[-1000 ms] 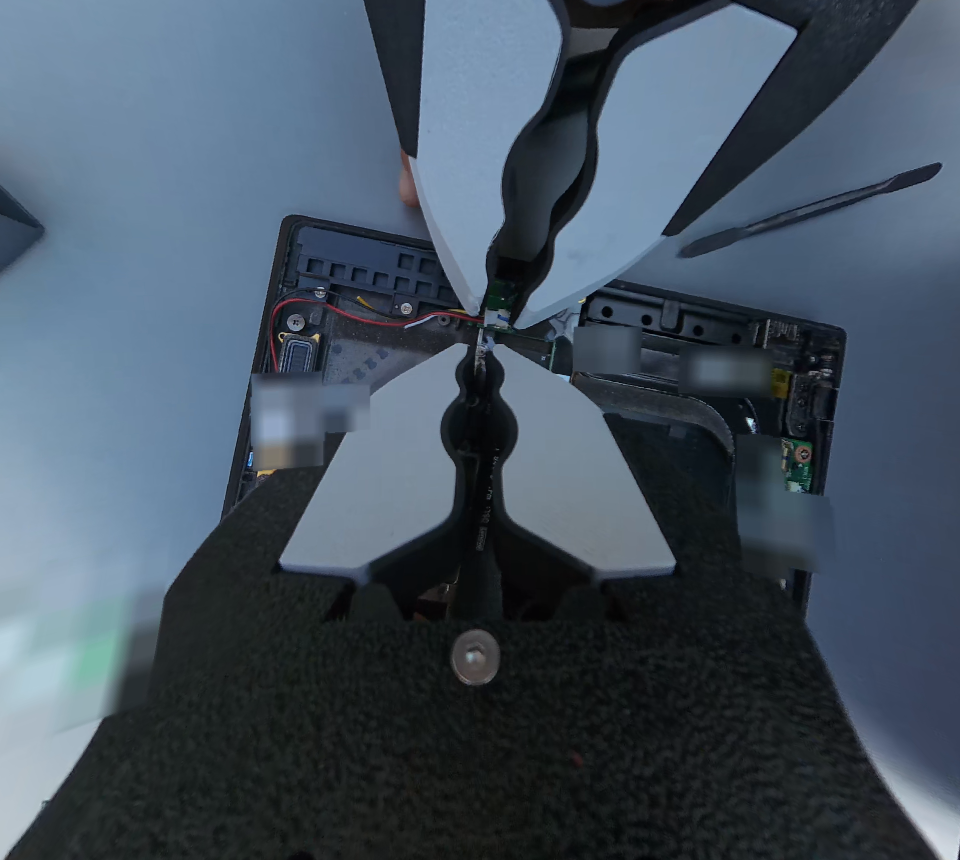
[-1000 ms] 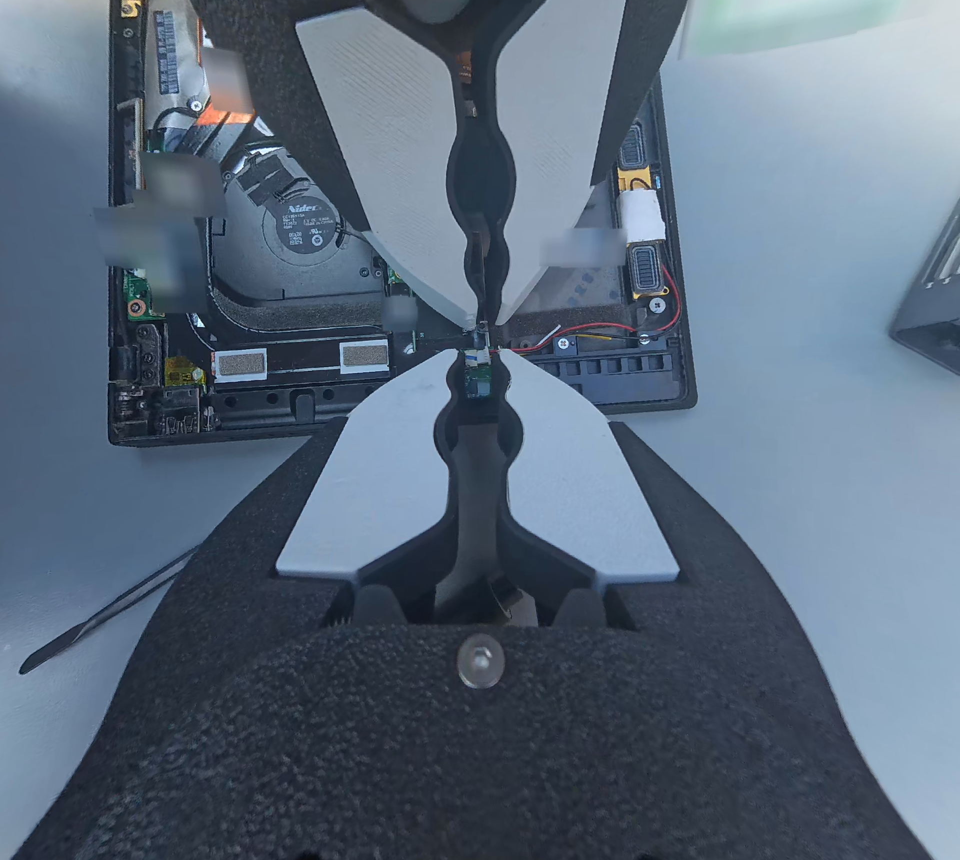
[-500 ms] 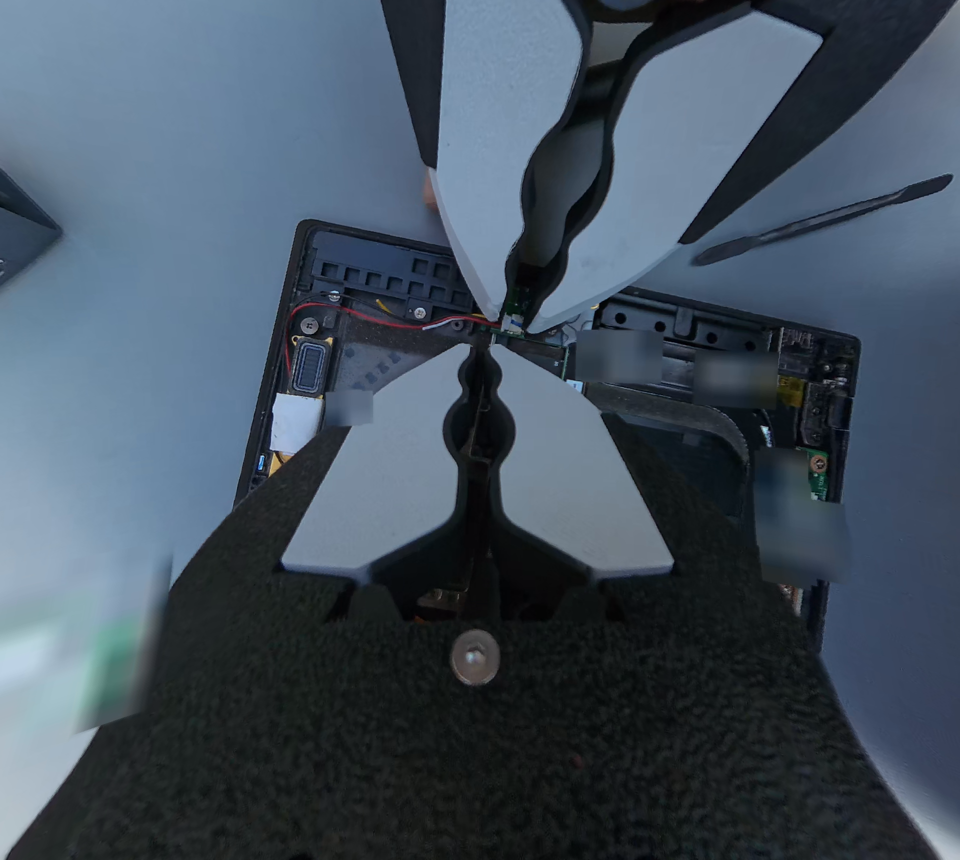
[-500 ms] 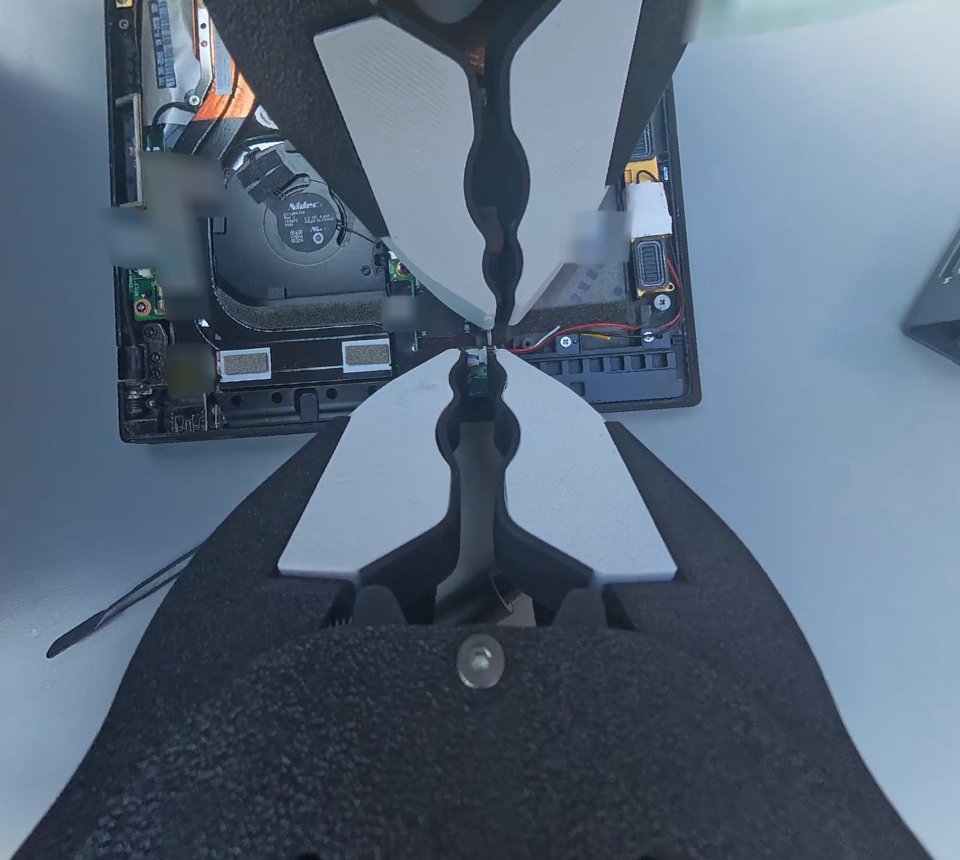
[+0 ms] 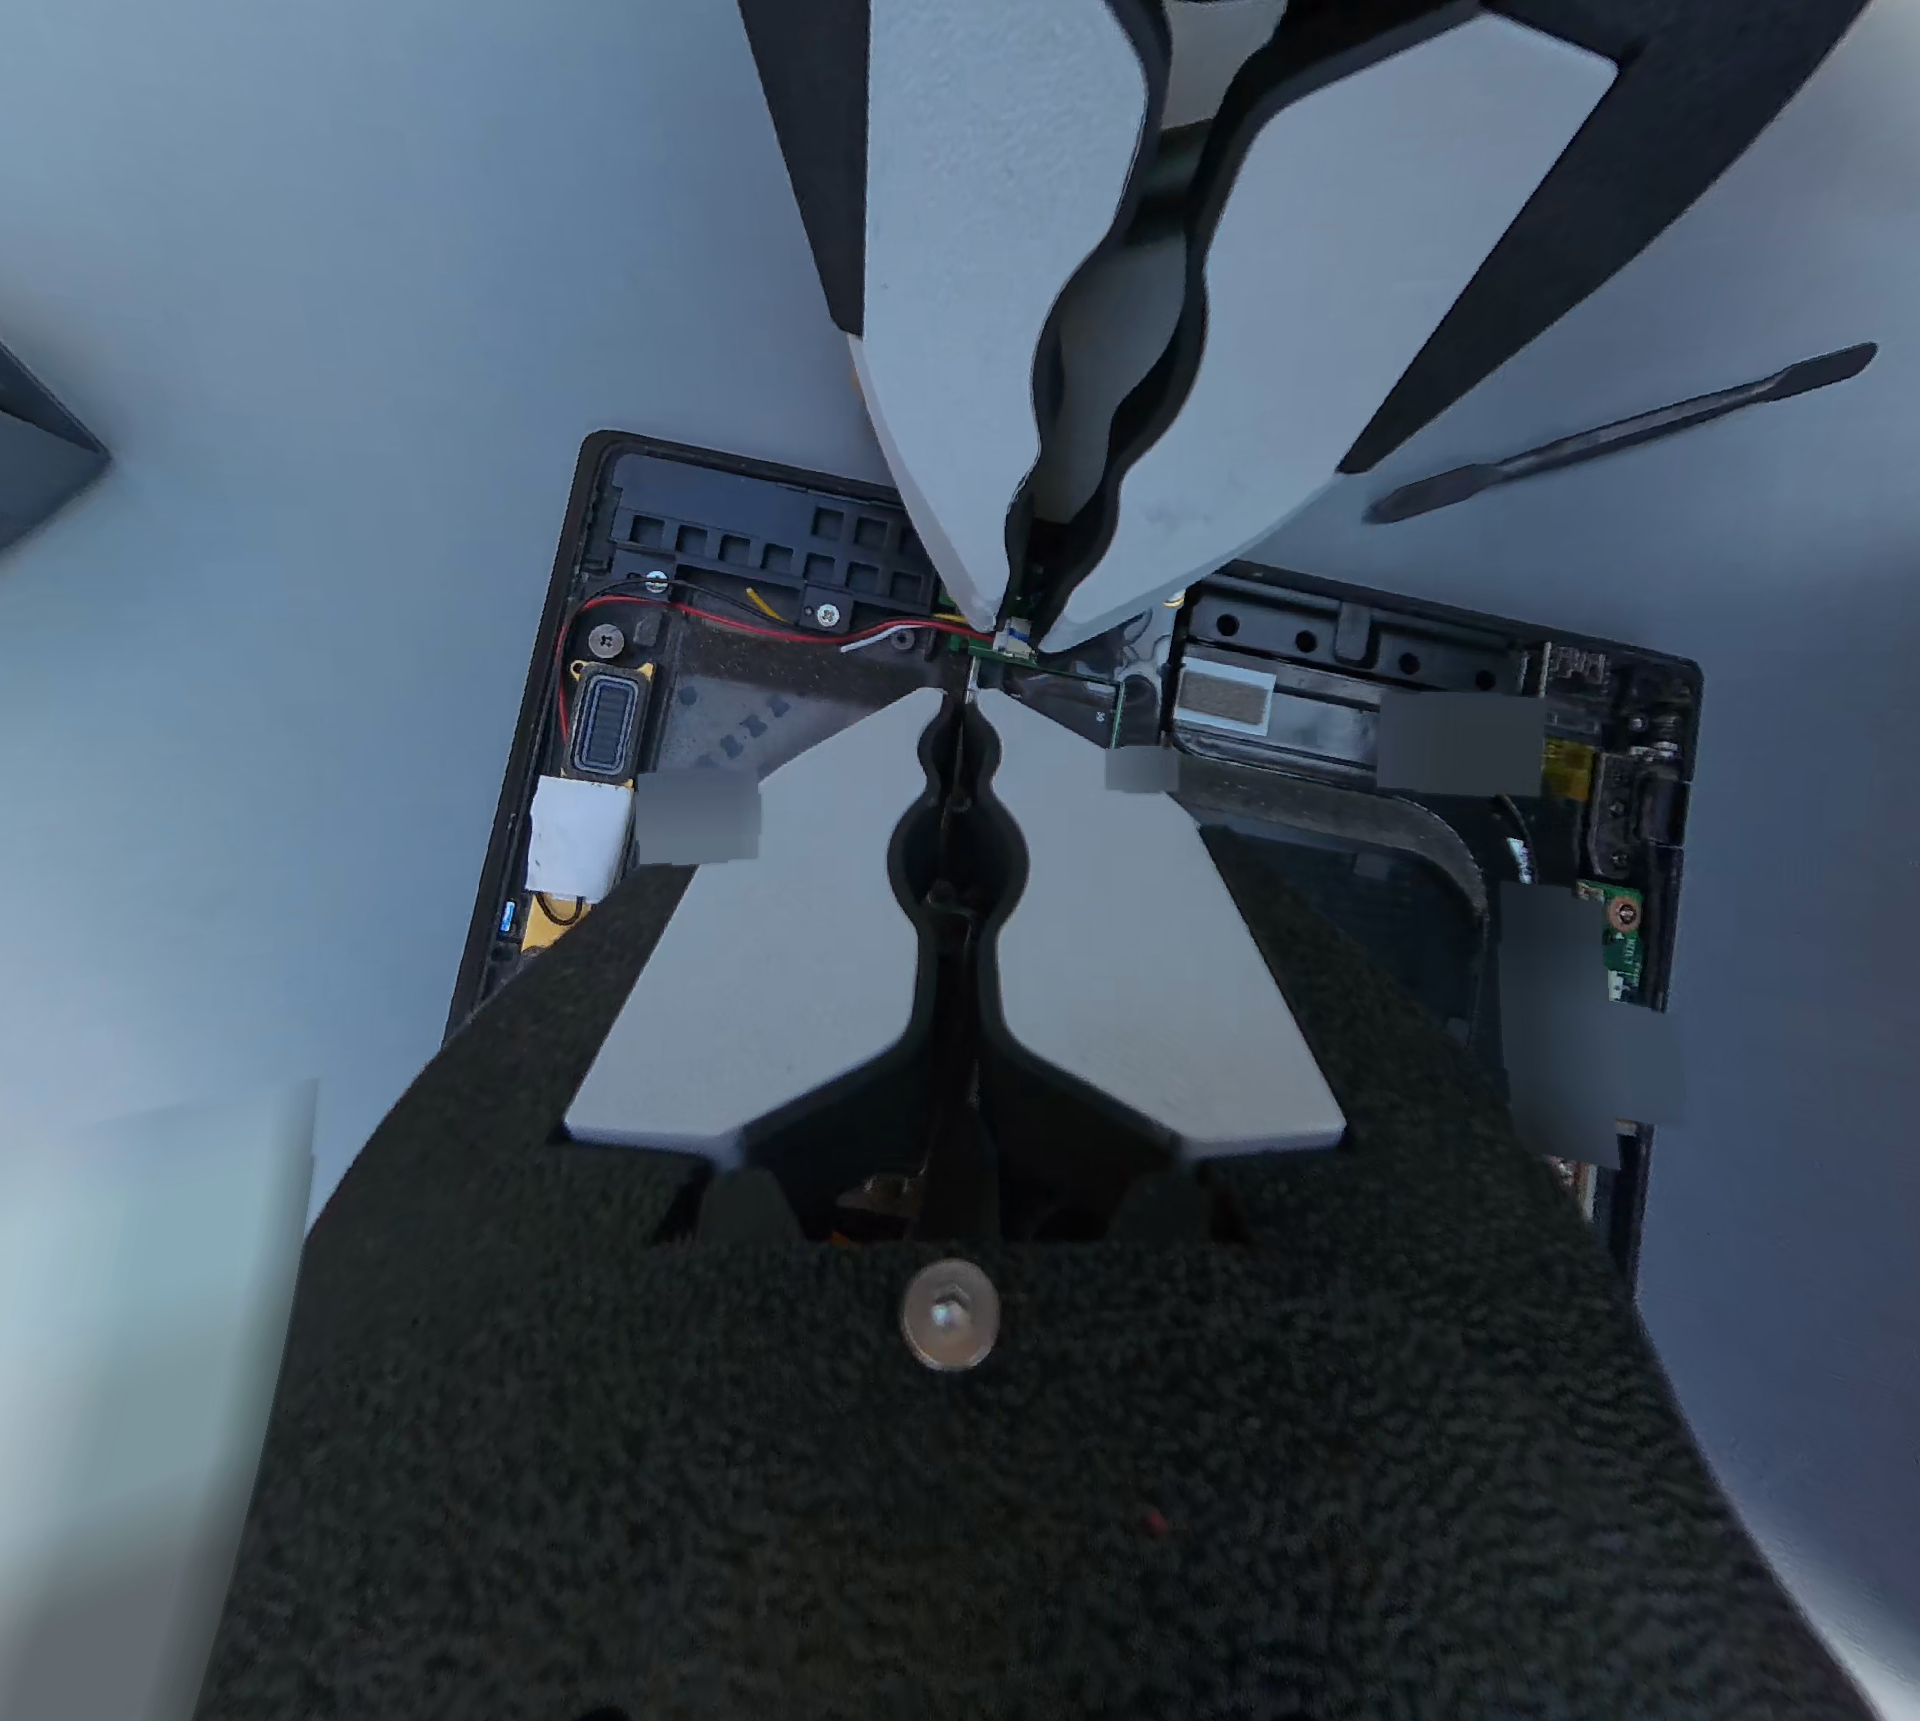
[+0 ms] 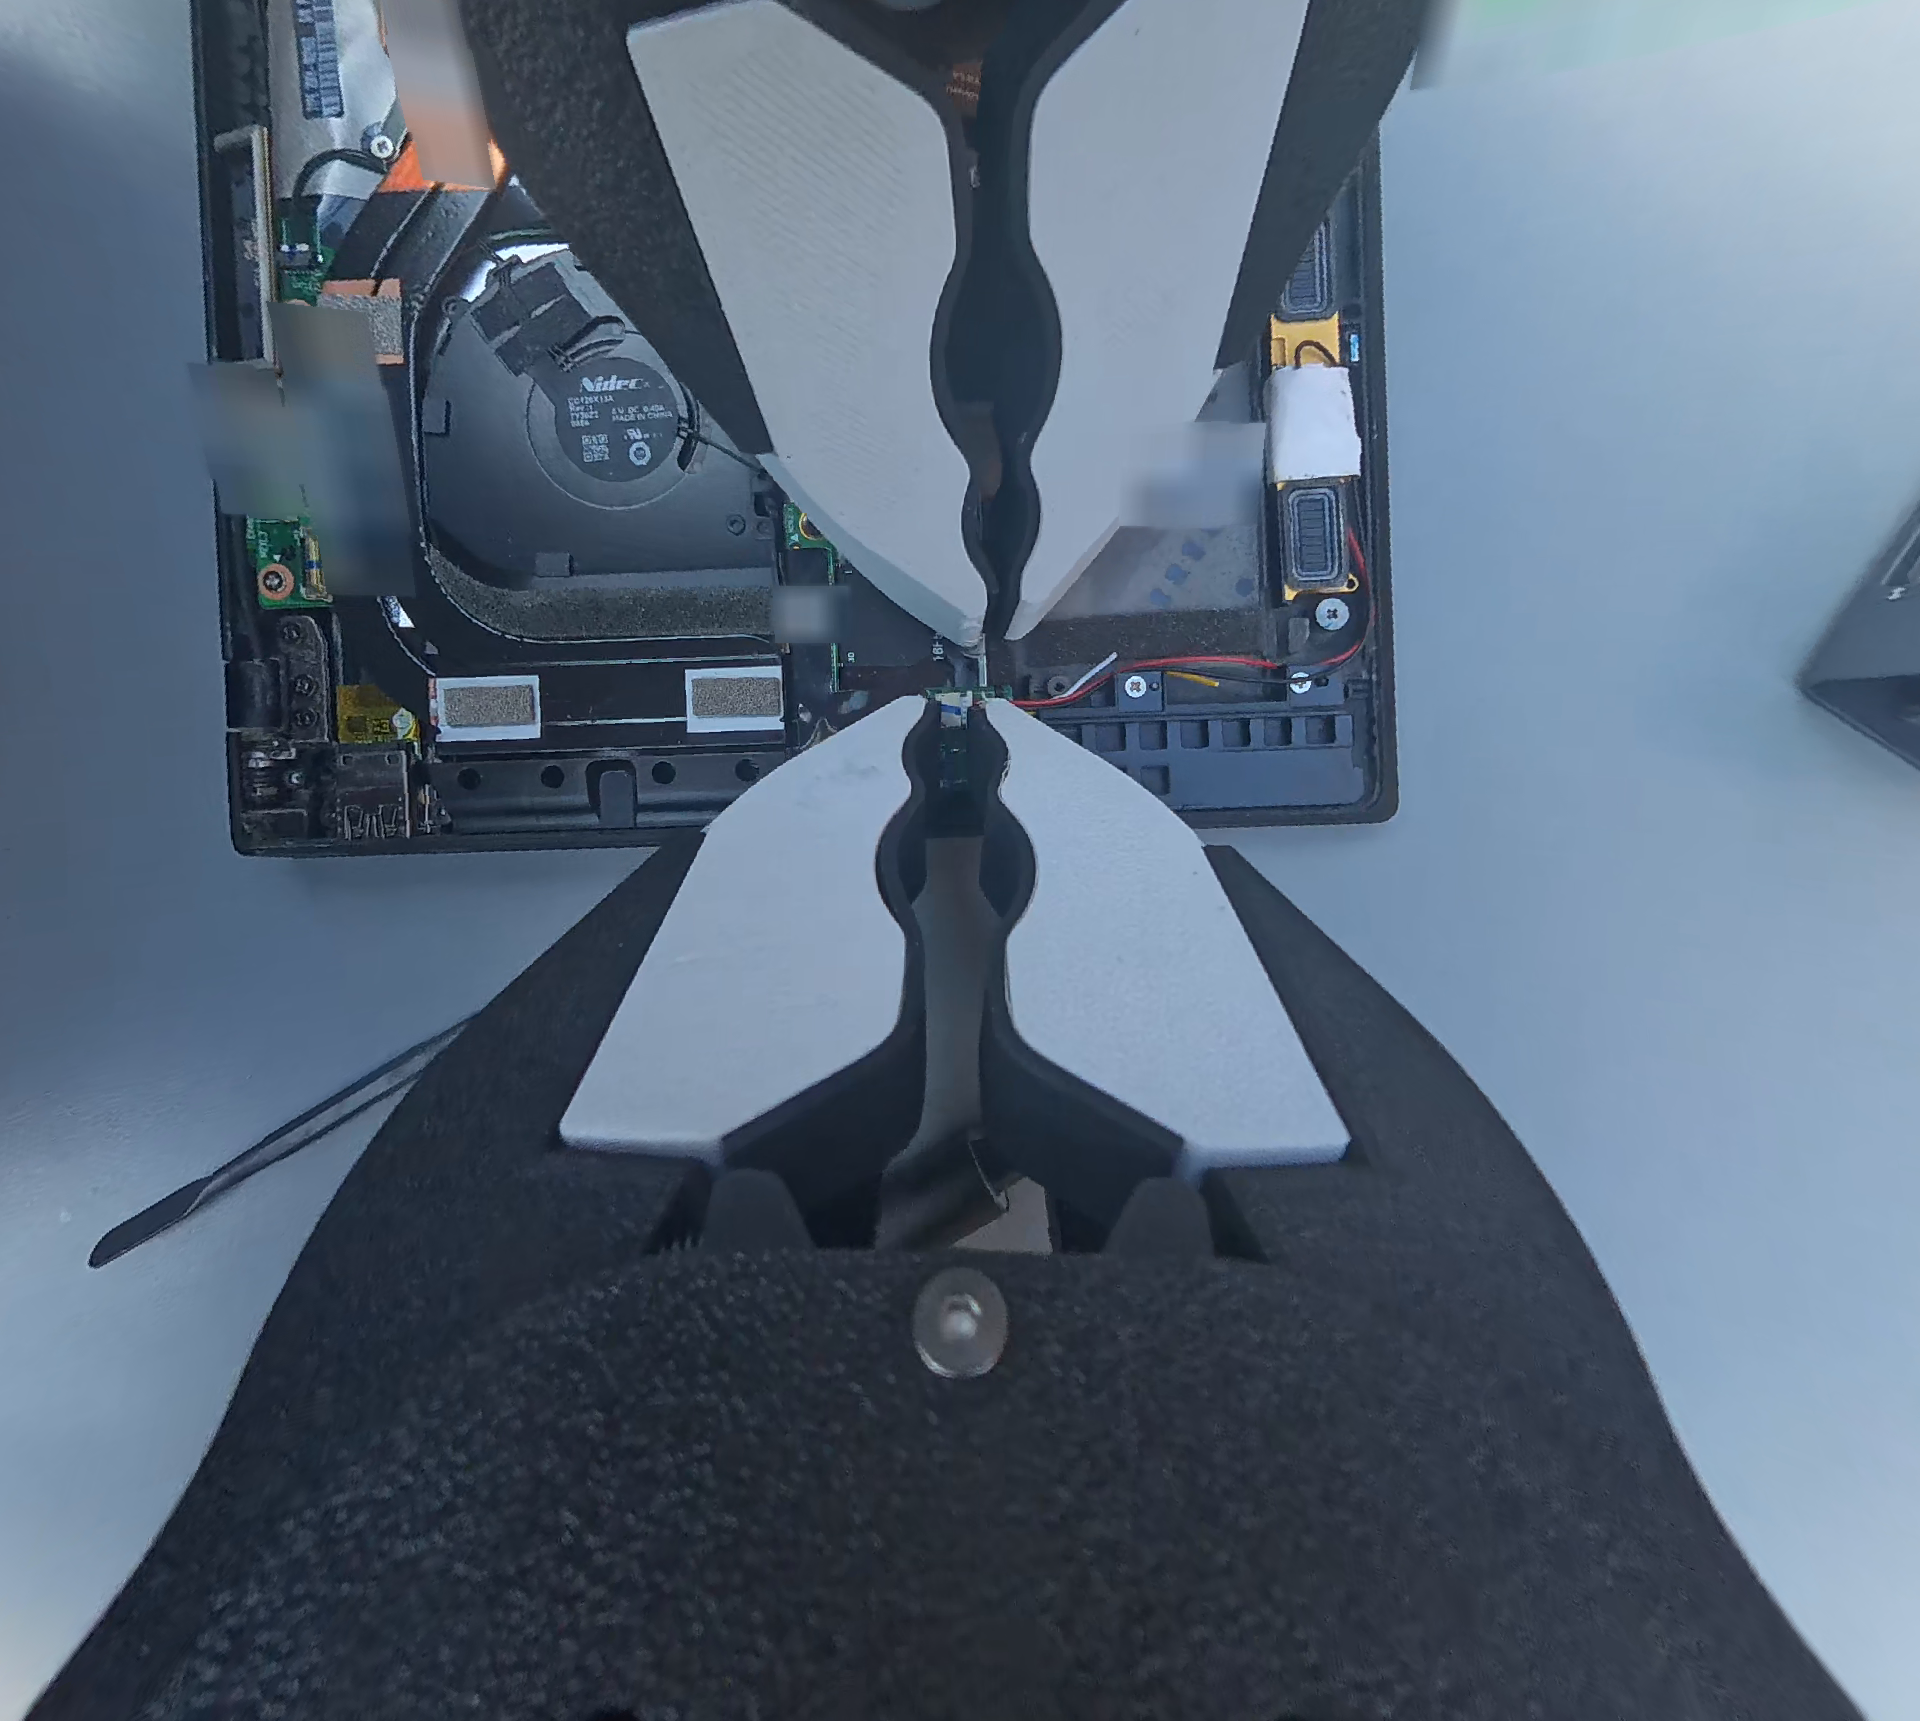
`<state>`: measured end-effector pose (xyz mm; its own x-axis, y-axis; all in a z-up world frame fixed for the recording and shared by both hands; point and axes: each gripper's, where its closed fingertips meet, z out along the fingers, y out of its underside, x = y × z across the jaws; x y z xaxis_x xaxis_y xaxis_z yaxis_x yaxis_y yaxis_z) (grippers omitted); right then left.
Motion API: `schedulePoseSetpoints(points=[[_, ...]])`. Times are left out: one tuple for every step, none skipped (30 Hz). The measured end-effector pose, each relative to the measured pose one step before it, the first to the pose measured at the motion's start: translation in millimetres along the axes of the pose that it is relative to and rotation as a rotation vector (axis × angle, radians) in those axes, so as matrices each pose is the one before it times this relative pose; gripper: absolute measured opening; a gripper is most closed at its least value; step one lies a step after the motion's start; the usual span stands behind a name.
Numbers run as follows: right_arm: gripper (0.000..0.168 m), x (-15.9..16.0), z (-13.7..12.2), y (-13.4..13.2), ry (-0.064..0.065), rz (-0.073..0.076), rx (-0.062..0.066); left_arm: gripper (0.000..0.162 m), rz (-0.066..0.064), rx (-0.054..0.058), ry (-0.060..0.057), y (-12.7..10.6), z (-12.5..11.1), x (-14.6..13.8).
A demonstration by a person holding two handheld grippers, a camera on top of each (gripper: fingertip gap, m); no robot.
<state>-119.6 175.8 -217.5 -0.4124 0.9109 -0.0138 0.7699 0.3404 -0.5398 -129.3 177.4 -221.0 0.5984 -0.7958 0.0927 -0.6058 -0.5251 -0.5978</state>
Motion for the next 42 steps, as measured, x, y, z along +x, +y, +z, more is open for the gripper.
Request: schedulePoseSetpoints(points=[[0.004, -0.01, -0.01, 0.12, -0.0013, -0.0083, -0.0058, 0.000, -0.0007, 0.0011, -0.0002, 0.23, -0.42, 0.34], [0.004, -0.08, 0.07, -0.22, 0.0009, -0.0025, -0.0041, 0.000, -0.0010, 0.0008, 0.0003, 0.27, -0.57, 0.37], [0.004, -0.10, -0.06, -0.05, 0.0036, 0.0027, -0.0026, 0.000, -0.0010, 0.0007, -0.0023, 0.46, -0.72, 0.01], [0.004, -0.02, -0.10, 0.02, 0.0070, 0.0028, -0.0027, 0.001, -0.0018, 0.0003, -0.0039, 0.70, -1.17, -0.43], [0.005, 0.10, -0.23, -0.34, 0.0133, -0.0002, -0.0039, 0.001, -0.0034, 0.0002, -0.0049, 0.99, -1.52, -0.53], [0.005, 0.12, -0.25, -0.36, 0.0170, -0.0053, -0.0062, 0.001, -0.0049, 0.0018, -0.0049, 1.08, -2.05, -0.75], [0.006, 0.13, -0.20, -0.57, 0.0156, -0.0073, -0.0038, 0.001, -0.0077, 0.0046, -0.0053, 1.05, -2.62, -0.79], [0.006, 0.12, -0.25, -1.28, 0.0093, -0.0009, 0.0030, 0.001, -0.0101, 0.0061, -0.0055, 0.98, -3.14, -0.65], [0.007, 0.14, -0.50, -1.38, 0.0018, 0.0034, 0.0065, 0.001, -0.0106, 0.0077, -0.0055, 0.85, -3.49, -0.66], [0.007, 1.44, -0.71, -0.70, 0.0054, 0.0044, 0.0029, 0.001, -0.0097, 0.0095, -0.0047, 0.74, -3.46, -0.29], [0.009, 0.55, -0.50, -0.26, -0.0002, 0.0012, 0.0000, 0.001, -0.0107, 0.0075, -0.0048, 1.26, -3.22, -0.32], [0.010, -0.01, -0.26, -0.28, -0.0028, 0.0027, -0.0007, 0.001, -0.0109, 0.0041, -0.0039, 1.96, -2.55, -0.28], [0.011, -0.63, 0.40, 0.37, -0.0040, -0.0007, -0.0055, 0.001, -0.0095, 0.0027, -0.0036, 2.29, -1.88, -0.26], [0.012, -0.30, 0.83, 0.61, -0.0009, -0.0039, -0.0077, 0.002, -0.0080, 0.0017, -0.0031, 2.63, -1.45, -0.11], [0.012, -0.10, 0.93, 0.63, -0.0002, -0.0034, -0.0064, 0.002, -0.0064, -0.0005, -0.0006, 2.80, -0.82, 0.43], [0.011, -0.66, 0.81, 0.42, -0.0061, -0.0023, -0.0033, 0.002, -0.0045, -0.0026, 0.0010, 2.84, -0.23, 0.77], [0.010, 0.06, 0.62, -0.23, -0.0028, 0.0023, 0.0008, 0.002, -0.0021, -0.0030, 0.0004, 2.58, -0.05, 1.00], [0.010, 0.22, 0.29, -0.03, -0.0033, 0.0018, -0.0009, 0.002, -0.0004, -0.0028, 0.0000, 2.11, 0.23, 1.03], [0.009, 0.44, 0.03, 0.19, -0.0007, -0.0013, -0.0012, 0.002, 0.0006, -0.0027, 0.0004, 1.57, 0.16, 1.12], [0.009, -0.04, 0.14, -0.03, -0.0021, -0.0010, -0.0003, 0.001, 0.0012, -0.0019, 0.0007, 1.18, 0.18, 1.06], [0.009, -0.16, 0.21, 0.04, -0.0018, -0.0013, -0.0010, 0.002, 0.0011, -0.0015, -0.0001, 0.71, 0.12, 0.72], [0.008, -0.34, 0.14, -0.06, -0.0017, -0.0055, -0.0014, 0.002, 0.0019, -0.0011, -0.0013, 0.33, -0.14, 0.34], [0.007, -0.49, -0.02, -0.05, -0.0002, -0.0100, -0.0019, 0.002, 0.0027, 0.0004, -0.0016, -0.12, -0.39, -0.13], [0.007, -0.24, 0.06, -0.06, 0.0059, -0.0125, -0.0039, 0.001, 0.0017, 0.0017, -0.0012, -0.43, -0.62, -0.34], [0.006, -0.35, 0.01, -0.04, 0.0070, -0.0115, -0.0063, 0.002, 0.0001, 0.0018, -0.0014, -0.58, -0.70, -0.73], [0.006, 0.00, 0.05, 0.08, 0.0075, -0.0111, -0.0067, 0.002, -0.0003, 0.0015, -0.0017, -0.62, -0.82, -1.01], [0.006, -0.02, 0.11, 0.11, 0.0019, -0.0054, -0.0039, 0.002, -0.0005, 0.0021, -0.0012, -0.60, -0.76, -1.15], [0.006, 0.01, 0.17, 0.01, -0.0039, 0.0013, -0.0005, 0.002, -0.0009, 0.0016, -0.0007, -0.45, -0.59, -1.01], [0.006, -0.10, 0.10, -0.03, -0.0061, 0.0035, 0.0029, 0.002, 0.0001, 0.0012, -0.0022, -0.51, -0.52, -1.14], [0.006, -0.02, 0.04, -0.04, -0.0036, -0.0018, 0.0052, 0.002, 0.0008, 0.0015, -0.0024, -0.31, -0.41, -1.09], [0.005, -0.05, -0.03, 0.11, -0.0029, 0.0024, 0.0047, 0.002, -0.0004, 0.0012, -0.0010, -0.37, -0.33, -0.70], [0.005, -0.03, 0.01, 0.10, -0.0032, 0.0086, 0.0027, 0.002, -0.0015, 0.0012, -0.0011, -0.09, -0.31, -0.71], [0.005, 0.12, 0.02, -0.05, 0.0018, 0.0011, 0.0025, 0.002, -0.0014, 0.0005, -0.0006, 0.01, -0.34, -0.37], [0.005, -0.01, 0.05, -0.02, 0.0053, -0.0034, 0.0025, 0.002, -0.0006, 0.0007, -0.0006, 0.17, -0.30, -0.16], [0.005, 0.02, 0.03, 0.13, 0.0031, 0.0042, 0.0021, 0.002, -0.0004, 0.0006, -0.0005, 0.24, -0.35, -0.08], [0.005, 0.13, -0.03, 0.00, 0.0036, 0.0017, 0.0030, 0.002, -0.0011, -0.0005, -0.0007, 0.50, -0.29, -0.23], [0.005, 0.03, 0.07, -0.10, 0.0053, -0.0037, 0.0046, 0.002, -0.0015, -0.0008, -0.0015, 0.71, -0.33, -0.45], [0.005, 0.08, -0.04, 0.05, 0.0037, 0.0064, 0.0035, 0.002, -0.0018, -0.0010, -0.0005, 0.73, -0.23, -0.38], [0.005, 0.04, -0.02, 0.00, 0.0042, 0.0062, 0.0027, 0.002, -0.0019, -0.0011, -0.0001, 0.75, -0.24, -0.32], [0.005, 0.06, -0.07, 0.00, 0.0053, 0.0003, 0.0023, 0.001, -0.0012, -0.0005, -0.0014, 0.49, -0.30, -0.44], [0.005, 0.09, 0.06, 0.00, 0.0050, 0.0016, 0.0019, 0.002, -0.0010, -0.0003, -0.0010, 0.36, -0.31, -0.34], [0.005, 0.06, -0.03, 0.00, 0.0028, 0.0019, 0.0008, 0.001, -0.0005, 0.0001, 0.0000, 0.14, -0.38, -0.01]])
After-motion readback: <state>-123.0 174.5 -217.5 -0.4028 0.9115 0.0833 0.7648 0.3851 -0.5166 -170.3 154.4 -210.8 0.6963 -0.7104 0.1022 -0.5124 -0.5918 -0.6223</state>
